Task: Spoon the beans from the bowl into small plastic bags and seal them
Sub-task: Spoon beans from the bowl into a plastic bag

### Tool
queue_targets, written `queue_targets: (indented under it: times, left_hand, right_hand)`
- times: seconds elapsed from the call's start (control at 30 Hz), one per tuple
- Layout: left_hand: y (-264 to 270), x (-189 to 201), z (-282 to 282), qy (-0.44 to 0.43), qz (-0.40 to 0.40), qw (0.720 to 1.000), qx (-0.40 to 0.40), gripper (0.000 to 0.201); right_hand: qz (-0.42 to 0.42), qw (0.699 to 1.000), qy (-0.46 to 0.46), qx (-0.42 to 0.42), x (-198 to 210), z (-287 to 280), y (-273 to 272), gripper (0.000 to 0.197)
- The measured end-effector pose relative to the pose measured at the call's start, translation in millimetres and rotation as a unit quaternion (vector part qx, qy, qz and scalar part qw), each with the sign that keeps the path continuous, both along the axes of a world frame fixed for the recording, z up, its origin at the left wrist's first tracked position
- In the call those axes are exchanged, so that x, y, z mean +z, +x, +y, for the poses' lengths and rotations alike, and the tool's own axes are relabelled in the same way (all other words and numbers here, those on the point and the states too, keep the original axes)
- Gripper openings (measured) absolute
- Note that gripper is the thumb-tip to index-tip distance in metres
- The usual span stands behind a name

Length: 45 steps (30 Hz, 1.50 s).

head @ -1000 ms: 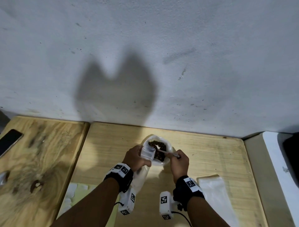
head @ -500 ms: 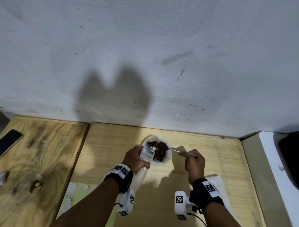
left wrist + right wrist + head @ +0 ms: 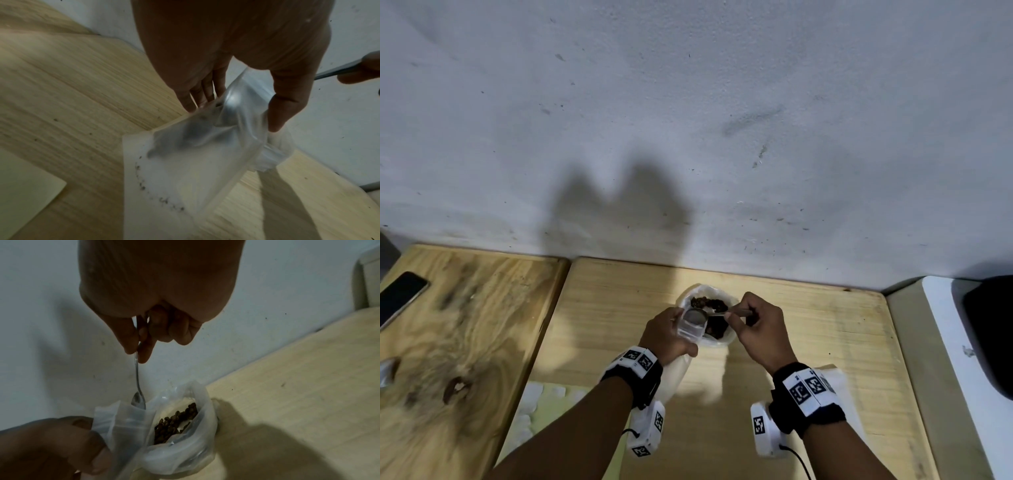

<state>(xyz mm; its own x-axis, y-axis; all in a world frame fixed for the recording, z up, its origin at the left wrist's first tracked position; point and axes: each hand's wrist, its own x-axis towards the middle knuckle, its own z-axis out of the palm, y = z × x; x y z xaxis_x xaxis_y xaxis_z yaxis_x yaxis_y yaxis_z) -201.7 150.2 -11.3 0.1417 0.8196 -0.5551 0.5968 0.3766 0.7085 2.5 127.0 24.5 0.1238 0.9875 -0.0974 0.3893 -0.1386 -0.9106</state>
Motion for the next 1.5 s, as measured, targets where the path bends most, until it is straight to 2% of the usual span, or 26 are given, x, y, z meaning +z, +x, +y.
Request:
queue_targets:
  times: [0.07,0.13,0.23,0.4,0.53,0.7,0.83,0.93,1.2,1.37,1.5]
  left_hand:
    - [-1,-1,0,-0.002,-0.003,1.000,0.004,0.095]
    - [-1,-2,0,-0.003,-0.006,1.000,0.009,0.094]
    - [0,-2,0,-0.005,-0.014,1.000,0.019,0.093]
    - [0,-4,0,-0.002,-0.019,1.000,0.024,0.091]
    - [1,-3,-1,0.005,-0.022,0.999,0.028,0.086]
    - [1,-2,0,0.002,-0.024,0.999,0.034,0.082]
    - [2,-3,-1,-0.006,-0.030,0.999,0.041,0.088]
    - [2,-3,-1,-0.007,-0.032,0.999,0.043,0.091]
    - [1,-3,-1,0.007,-0.025,0.999,0.030,0.095]
    - [-1,-3,-1,0.035,-0.009,0.999,0.016,0.093]
    - [-3,-1,-5,0.053,0.009,0.999,0.003,0.099]
  right_hand:
    - [0.015,1.000,0.009,-0.022,3,0,2,0.029]
    - [0.042,0.995,0.028,-0.086,5,-1,9,0.035]
    - [0.011,0.987,0.049,-0.156,-1,-5,20,0.034]
    - [-0.112,0.986,0.022,-0.119,-24,-16,22,0.037]
    - [-0.114,0.986,-0.017,-0.120,-42,-23,20,0.040]
    - [-0.037,0.981,-0.056,-0.181,-43,-29,8,0.037]
    - [0.056,0.959,-0.111,-0.256,-56,-31,0,0.043]
    - [0.122,0.942,-0.148,-0.274,-65,-28,-7,0.047]
    - [0.157,0.931,-0.179,-0.278,-73,-12,-17,0.037]
    - [0.184,0.921,-0.181,-0.291,-69,-11,-3,0.045]
    - [0.192,0.923,-0.160,-0.293,-63,-14,13,0.034]
